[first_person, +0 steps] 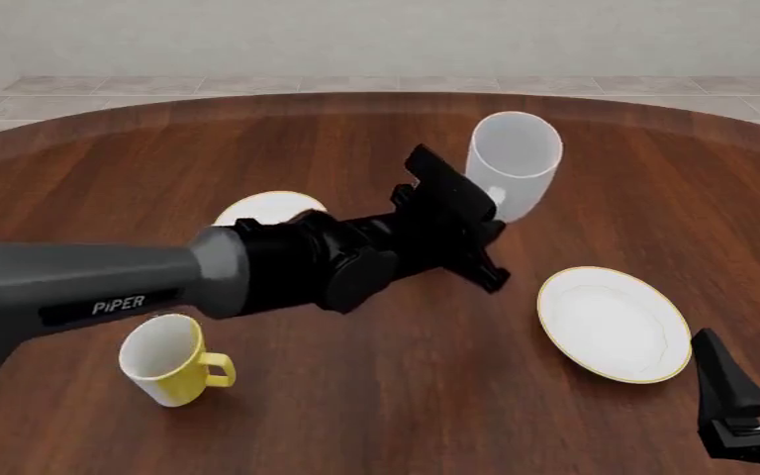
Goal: Put the white mug on the left plate.
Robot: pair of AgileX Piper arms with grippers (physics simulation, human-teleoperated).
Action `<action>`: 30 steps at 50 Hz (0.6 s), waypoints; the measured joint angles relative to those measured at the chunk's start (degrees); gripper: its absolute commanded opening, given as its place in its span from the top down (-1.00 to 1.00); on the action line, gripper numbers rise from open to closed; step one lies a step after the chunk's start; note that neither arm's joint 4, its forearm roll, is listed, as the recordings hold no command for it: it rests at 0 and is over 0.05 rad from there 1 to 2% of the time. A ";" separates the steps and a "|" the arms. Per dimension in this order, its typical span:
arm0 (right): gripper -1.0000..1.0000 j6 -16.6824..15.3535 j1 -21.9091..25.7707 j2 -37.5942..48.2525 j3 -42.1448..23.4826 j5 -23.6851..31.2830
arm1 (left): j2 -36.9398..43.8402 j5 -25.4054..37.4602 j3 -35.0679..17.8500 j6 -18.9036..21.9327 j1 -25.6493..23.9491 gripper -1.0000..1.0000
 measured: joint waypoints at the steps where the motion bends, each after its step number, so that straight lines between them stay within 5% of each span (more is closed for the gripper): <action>1: -1.00 -0.01 0.01 -0.01 0.00 0.01 | -0.55 0.24 0.12 0.03 0.11 1.00; 30: -1.00 -0.26 0.09 0.07 -0.01 0.00 | -12.12 4.81 4.55 -0.05 11.06 1.00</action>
